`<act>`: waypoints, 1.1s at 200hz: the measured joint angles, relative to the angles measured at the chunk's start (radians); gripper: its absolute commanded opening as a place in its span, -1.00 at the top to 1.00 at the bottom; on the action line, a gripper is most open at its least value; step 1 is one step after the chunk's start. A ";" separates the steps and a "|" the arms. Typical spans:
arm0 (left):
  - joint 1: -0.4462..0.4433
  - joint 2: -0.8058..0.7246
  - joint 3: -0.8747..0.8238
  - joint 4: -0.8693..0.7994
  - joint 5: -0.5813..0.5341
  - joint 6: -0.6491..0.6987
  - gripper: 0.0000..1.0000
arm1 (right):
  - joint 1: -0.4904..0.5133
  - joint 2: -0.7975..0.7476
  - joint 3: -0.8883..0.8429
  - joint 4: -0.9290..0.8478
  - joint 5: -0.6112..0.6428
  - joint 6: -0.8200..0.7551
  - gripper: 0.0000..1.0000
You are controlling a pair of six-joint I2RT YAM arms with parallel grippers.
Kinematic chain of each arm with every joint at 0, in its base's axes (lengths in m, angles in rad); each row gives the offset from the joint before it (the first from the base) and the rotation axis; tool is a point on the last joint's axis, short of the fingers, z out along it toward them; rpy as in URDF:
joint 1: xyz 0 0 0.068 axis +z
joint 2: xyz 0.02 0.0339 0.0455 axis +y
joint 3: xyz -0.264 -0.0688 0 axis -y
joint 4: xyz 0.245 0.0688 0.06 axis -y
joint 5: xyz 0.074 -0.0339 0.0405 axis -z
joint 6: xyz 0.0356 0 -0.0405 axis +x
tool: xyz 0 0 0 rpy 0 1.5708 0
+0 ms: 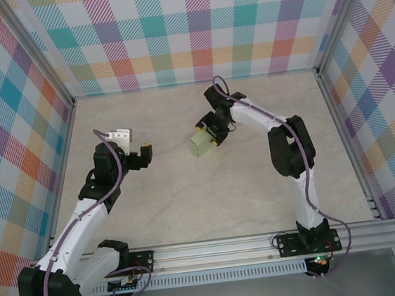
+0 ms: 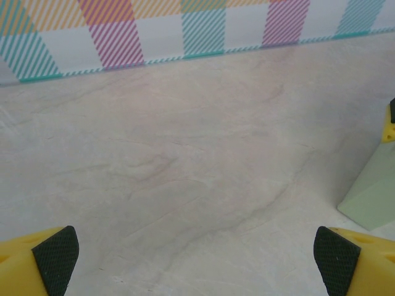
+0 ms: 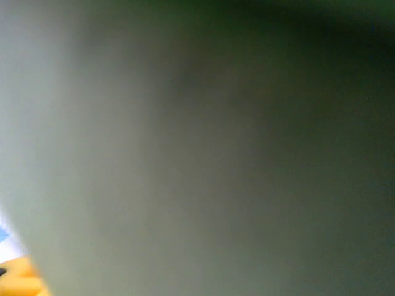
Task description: Fold the paper box
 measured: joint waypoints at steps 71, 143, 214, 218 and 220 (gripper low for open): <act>0.002 0.030 -0.010 0.025 -0.007 -0.035 -1.00 | -0.013 -0.122 -0.399 0.446 -0.201 -0.071 -0.43; 0.002 0.078 -0.049 0.029 -0.022 -0.053 -1.00 | -0.134 -0.473 -0.581 0.292 -0.100 -0.362 -0.98; 0.003 0.075 -0.179 0.151 -0.051 -0.014 -1.00 | -0.137 -1.075 -0.756 0.320 0.319 -0.933 -0.99; 0.003 0.080 -0.186 0.163 -0.050 -0.007 -1.00 | -0.137 -1.108 -0.795 0.363 0.343 -0.975 -0.99; 0.003 0.084 -0.189 0.170 -0.050 -0.002 -1.00 | -0.138 -1.125 -0.816 0.385 0.352 -1.002 -0.99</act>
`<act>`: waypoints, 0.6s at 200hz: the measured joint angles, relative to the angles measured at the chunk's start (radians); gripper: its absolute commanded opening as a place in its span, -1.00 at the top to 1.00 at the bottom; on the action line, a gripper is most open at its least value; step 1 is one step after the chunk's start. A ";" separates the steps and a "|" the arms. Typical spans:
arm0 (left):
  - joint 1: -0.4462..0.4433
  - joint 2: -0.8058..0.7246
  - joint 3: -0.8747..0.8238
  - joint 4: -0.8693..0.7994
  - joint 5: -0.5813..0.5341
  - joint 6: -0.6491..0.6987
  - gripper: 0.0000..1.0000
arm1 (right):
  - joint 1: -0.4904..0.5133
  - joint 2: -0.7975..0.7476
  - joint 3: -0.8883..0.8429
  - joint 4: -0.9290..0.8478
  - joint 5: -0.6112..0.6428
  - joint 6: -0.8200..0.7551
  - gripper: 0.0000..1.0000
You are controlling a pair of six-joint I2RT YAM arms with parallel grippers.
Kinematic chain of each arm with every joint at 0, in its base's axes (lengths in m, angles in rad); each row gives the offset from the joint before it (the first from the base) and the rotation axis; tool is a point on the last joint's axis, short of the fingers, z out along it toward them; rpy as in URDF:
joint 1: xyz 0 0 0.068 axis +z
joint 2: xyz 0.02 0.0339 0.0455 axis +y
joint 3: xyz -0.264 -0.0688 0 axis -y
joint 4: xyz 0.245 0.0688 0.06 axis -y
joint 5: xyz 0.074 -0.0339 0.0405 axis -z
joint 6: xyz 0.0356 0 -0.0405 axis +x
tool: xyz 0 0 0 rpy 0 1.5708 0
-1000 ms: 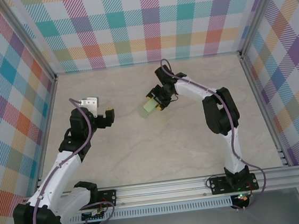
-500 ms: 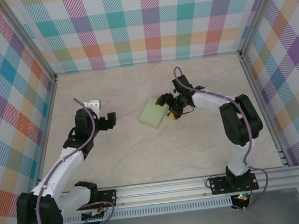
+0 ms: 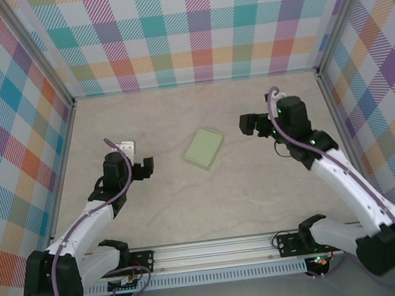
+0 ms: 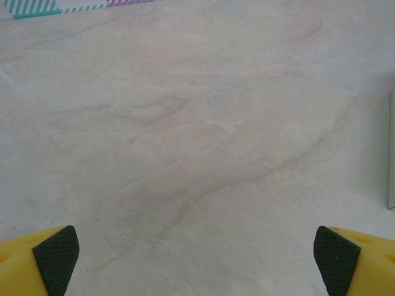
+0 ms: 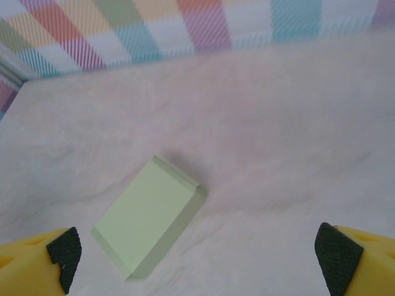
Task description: Fold the paper box
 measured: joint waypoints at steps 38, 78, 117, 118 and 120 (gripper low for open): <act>0.000 0.087 -0.094 0.193 0.007 0.052 -1.00 | -0.107 -0.027 -0.377 0.391 0.087 -0.277 -0.99; 0.006 0.270 -0.117 0.375 0.045 0.055 -1.00 | -0.274 0.162 -0.607 0.693 0.032 -0.284 -0.99; 0.116 0.465 -0.103 0.611 0.082 0.009 -1.00 | -0.308 0.393 -0.610 0.956 -0.026 -0.277 -0.99; 0.119 0.470 -0.103 0.616 0.083 0.007 -1.00 | -0.310 0.402 -0.610 0.964 -0.029 -0.276 -0.99; 0.130 0.482 -0.103 0.628 0.086 0.004 -1.00 | -0.314 0.413 -0.609 0.975 -0.035 -0.274 -0.99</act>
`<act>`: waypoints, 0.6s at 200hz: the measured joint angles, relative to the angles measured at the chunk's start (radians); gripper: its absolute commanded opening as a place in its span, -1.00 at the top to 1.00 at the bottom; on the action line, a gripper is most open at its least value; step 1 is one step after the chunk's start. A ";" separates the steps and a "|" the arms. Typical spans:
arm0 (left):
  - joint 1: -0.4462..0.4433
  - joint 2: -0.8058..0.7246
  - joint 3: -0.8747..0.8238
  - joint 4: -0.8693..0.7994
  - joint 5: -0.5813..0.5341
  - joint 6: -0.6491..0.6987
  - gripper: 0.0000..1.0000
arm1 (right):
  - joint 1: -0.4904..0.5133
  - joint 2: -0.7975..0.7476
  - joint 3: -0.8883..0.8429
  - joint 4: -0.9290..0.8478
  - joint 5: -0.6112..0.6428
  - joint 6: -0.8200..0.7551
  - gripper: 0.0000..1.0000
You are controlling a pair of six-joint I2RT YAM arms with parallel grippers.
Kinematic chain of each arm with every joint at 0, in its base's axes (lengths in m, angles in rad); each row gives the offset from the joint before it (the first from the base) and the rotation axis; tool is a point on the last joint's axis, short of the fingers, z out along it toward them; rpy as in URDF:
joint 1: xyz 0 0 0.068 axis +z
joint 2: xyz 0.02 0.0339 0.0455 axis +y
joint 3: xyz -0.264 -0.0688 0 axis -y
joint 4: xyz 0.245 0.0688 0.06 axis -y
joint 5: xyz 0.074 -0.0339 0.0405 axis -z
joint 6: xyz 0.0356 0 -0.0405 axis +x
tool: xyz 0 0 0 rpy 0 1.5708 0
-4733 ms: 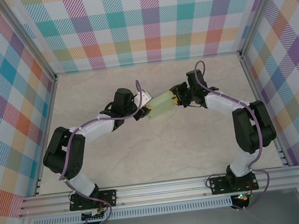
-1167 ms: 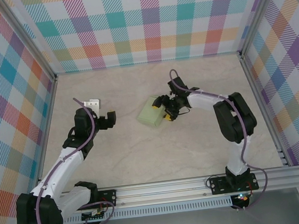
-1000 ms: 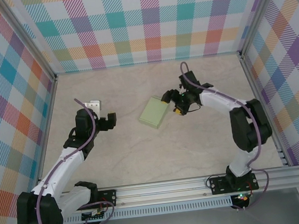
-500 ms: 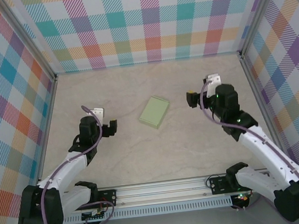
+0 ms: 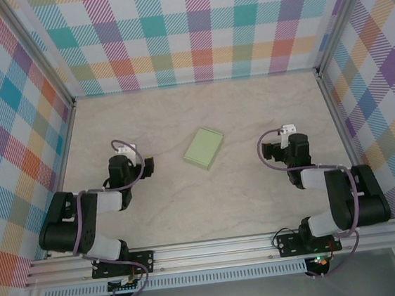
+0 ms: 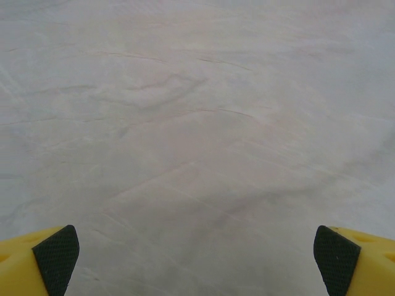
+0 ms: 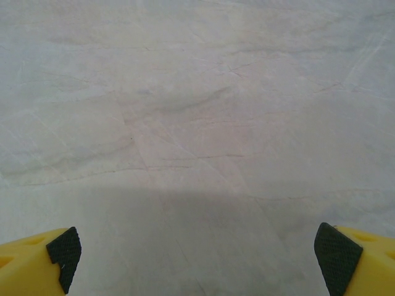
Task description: Fold the paper box
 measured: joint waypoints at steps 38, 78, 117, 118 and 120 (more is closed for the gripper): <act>0.052 0.047 0.013 0.029 0.034 -0.040 -1.00 | -0.050 0.077 0.011 0.078 -0.042 0.030 -0.99; 0.052 0.047 0.045 0.040 0.010 -0.074 -1.00 | -0.059 0.077 0.020 0.124 -0.042 0.055 -0.99; 0.052 0.047 0.045 0.040 0.009 -0.081 -1.00 | -0.059 0.077 0.028 0.126 -0.042 0.062 -0.99; 0.051 0.047 0.045 0.040 0.009 -0.081 -1.00 | -0.059 0.077 0.028 0.126 -0.042 0.062 -1.00; 0.051 0.047 0.045 0.040 0.009 -0.081 -1.00 | -0.059 0.077 0.028 0.126 -0.042 0.062 -0.99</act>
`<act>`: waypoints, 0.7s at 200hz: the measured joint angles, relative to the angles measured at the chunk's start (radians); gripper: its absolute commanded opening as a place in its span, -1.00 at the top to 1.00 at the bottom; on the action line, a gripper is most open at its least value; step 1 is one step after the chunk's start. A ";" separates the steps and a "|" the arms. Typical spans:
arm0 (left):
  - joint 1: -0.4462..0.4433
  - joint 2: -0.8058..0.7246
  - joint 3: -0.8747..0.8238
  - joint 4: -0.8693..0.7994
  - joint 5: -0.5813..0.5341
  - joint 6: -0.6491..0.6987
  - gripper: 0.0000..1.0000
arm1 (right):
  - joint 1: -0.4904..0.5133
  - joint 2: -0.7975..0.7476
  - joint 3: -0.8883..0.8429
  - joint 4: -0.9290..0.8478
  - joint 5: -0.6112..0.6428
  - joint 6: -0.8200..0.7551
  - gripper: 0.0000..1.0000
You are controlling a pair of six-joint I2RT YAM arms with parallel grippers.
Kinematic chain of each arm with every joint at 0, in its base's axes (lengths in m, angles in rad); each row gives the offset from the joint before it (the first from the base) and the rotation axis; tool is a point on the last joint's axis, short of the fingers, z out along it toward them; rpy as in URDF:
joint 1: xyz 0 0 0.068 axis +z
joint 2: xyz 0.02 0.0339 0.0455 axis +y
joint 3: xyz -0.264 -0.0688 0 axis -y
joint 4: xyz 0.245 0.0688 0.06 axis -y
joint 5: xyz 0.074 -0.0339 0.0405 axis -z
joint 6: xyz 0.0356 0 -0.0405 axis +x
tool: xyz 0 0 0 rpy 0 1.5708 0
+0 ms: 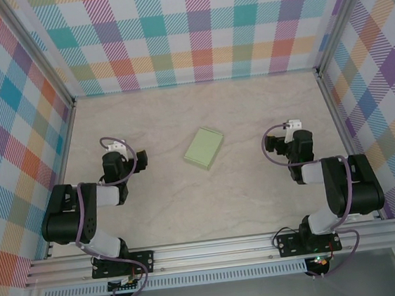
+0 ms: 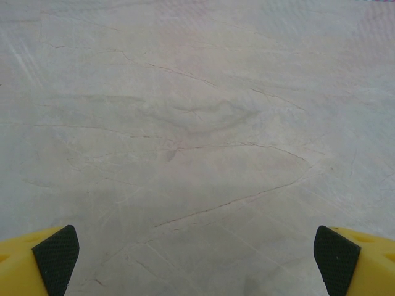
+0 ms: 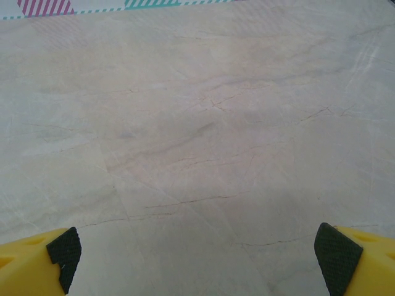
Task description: Fold the paper box
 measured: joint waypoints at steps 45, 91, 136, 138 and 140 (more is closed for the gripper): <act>-0.001 0.000 0.000 0.000 -0.007 0.000 -1.00 | 0.000 0.000 0.007 -0.008 -0.016 -0.001 -0.99; -0.001 0.000 0.000 0.000 -0.008 0.000 -1.00 | 0.000 0.000 0.026 -0.018 -0.054 -0.004 -0.99; -0.001 0.000 0.000 0.000 -0.015 0.000 -1.00 | -0.008 0.000 0.027 -0.024 -0.087 -0.004 -0.99; -0.001 0.000 0.000 0.000 -0.015 0.000 -1.00 | -0.008 0.000 0.027 -0.024 -0.087 -0.004 -0.99; -0.001 0.000 0.000 0.000 -0.015 0.000 -1.00 | -0.008 0.000 0.027 -0.024 -0.087 -0.005 -0.99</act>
